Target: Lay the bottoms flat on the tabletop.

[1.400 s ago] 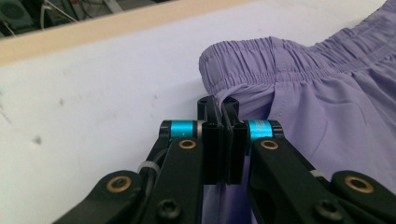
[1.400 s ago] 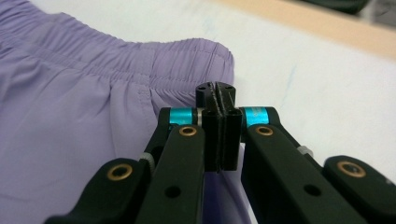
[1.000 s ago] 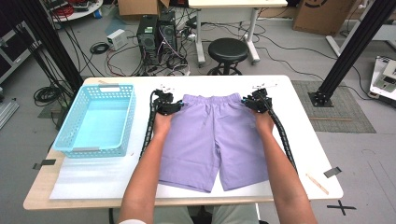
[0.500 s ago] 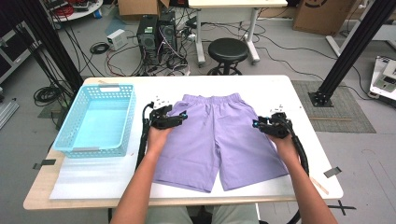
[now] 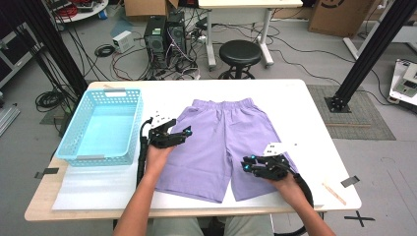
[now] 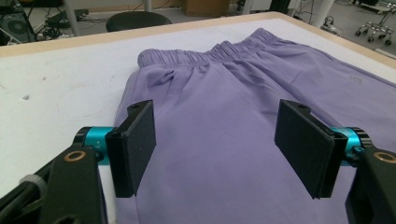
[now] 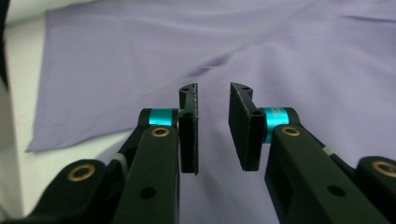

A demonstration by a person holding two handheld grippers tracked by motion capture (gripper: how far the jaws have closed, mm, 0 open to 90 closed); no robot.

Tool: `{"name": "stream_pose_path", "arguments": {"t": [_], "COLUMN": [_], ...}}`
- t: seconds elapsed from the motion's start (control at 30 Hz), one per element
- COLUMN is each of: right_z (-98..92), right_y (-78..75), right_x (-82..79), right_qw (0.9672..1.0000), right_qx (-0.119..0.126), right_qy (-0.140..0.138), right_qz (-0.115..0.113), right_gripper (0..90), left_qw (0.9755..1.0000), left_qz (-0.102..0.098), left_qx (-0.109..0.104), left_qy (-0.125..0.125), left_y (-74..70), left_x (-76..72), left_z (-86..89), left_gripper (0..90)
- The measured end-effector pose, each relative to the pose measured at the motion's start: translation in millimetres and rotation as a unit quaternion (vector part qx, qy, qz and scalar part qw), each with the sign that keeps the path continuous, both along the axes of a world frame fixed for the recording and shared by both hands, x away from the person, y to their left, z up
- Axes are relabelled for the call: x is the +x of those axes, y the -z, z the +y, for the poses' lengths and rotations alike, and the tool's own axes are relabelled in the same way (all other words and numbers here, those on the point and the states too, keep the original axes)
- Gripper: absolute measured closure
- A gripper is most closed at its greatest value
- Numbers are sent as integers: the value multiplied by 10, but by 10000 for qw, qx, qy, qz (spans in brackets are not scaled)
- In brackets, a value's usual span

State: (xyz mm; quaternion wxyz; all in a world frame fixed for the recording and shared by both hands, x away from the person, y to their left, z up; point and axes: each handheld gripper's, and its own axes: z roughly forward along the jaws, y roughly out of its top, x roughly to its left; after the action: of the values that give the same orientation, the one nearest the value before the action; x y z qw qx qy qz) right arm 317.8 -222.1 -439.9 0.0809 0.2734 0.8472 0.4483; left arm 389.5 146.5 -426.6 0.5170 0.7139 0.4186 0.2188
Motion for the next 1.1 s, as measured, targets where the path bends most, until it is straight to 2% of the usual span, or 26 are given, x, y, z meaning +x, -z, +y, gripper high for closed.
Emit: {"name": "stream_pose_path", "arguments": {"t": [0.13, 0.2, 0.27, 0.37, 0.5, 0.57, 0.63, 0.67, 0.7, 0.73, 0.77, 0.87, 0.93, 1.0, 1.1], "right_z": [194, 290, 353, 369, 357, 212, -16, -138, -262, -395, -531, -901, -1070, -1186, -1244], "right_y": [22, 51, 89, 86, 68, 9, -53, -79, -96, -101, -101, -81, -49, -10, 50], "right_x": [8, -8, -39, -74, -158, -166, -148, -145, -145, -140, -131, -120, -113, -113, -141], "right_qw": [9994, 9980, 9964, 9962, 9958, 9979, 9994, 9987, 9968, 9946, 9923, 9817, 9747, 9706, 9696], "right_qx": [-231, -448, -682, -649, -545, -405, -344, -435, -596, -676, -662, -639, -665, -668, -723], "right_qy": [-245, -383, -442, -506, -683, -473, -17, 244, 489, 750, 1023, 1779, 2132, 2310, 2316], "right_qz": [74, 209, 230, 271, 289, 178, 9, -94, -221, -249, -226, -224, -80, 57, 304], "right_gripper": [755, 757, 763, 761, 689, 685, 684, 684, 684, 681, 672, 666, 667, 694, 750], "left_qw": [10000, 10000, 10000, 10000, 9999, 9999, 9999, 9998, 9998, 9997, 9996, 9997, 9997, 9997, 9997], "left_qz": [-27, -27, -31, -15, -29, -35, -57, -54, -45, -50, -52, -40, -34, -35, -46], "left_qx": [48, 46, 55, 33, -16, -21, -62, -83, -107, -126, -150, -141, -153, -120, -61], "left_qy": [50, 70, 64, 56, 98, 144, 148, 168, 182, 202, 218, 217, 213, 222, 244], "left_y": [-3, -4, -7, -4, -1, -7, -6, -3, 4, 13, 23, 58, 77, 82, 85], "left_x": [-91, -120, -146, -191, -277, -329, -386, -411, -435, -457, -478, -525, -545, -568, -607], "left_z": [9, 18, 35, 64, 90, 107, 124, 134, 142, 150, 158, 187, 203, 221, 231], "left_gripper": [293, 293, 292, 291, 285, 285, 285, 285, 285, 285, 285, 285, 285, 285, 285]}}
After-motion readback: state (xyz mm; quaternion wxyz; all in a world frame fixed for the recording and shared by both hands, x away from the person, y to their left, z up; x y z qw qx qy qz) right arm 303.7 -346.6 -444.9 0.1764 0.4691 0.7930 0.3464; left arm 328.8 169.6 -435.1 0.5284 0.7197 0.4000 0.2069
